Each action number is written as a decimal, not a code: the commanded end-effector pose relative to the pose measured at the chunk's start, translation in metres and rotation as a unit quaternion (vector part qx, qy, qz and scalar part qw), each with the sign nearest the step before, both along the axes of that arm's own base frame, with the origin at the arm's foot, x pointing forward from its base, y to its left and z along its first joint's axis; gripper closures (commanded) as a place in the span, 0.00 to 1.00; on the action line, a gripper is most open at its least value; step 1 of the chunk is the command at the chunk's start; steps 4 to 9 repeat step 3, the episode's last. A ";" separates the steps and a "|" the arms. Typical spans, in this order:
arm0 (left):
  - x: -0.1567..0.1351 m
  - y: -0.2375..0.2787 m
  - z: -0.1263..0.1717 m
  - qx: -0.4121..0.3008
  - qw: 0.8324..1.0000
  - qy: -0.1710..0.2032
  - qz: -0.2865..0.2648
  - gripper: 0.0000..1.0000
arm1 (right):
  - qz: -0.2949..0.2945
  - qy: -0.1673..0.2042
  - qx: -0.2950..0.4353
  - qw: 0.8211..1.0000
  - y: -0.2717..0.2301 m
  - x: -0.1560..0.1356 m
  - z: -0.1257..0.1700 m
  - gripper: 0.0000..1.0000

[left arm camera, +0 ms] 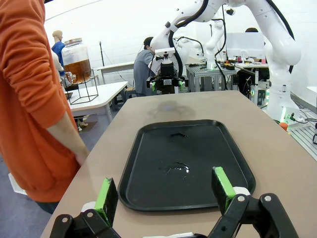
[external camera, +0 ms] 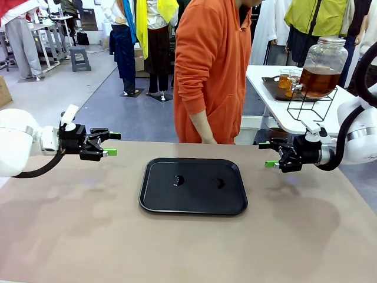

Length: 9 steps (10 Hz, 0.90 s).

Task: Pour the drink into the iced cup.
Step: Open the gripper to release the iced cup you were holding.

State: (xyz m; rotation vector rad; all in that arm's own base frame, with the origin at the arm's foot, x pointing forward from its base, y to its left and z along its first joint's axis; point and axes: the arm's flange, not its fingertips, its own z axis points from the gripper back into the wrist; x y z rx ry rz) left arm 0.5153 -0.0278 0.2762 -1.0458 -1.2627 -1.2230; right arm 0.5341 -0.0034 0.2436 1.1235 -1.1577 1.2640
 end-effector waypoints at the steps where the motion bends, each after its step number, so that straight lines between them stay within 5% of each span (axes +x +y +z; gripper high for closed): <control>1: 0.000 -0.001 0.001 -0.004 1.000 0.003 0.001 0.00 | 0.000 0.001 0.000 1.000 0.001 0.000 0.002 0.00; 9: 0.000 -0.001 0.001 -0.004 1.000 0.003 0.001 0.00 | 0.000 0.001 0.000 1.000 0.001 0.000 0.002 0.00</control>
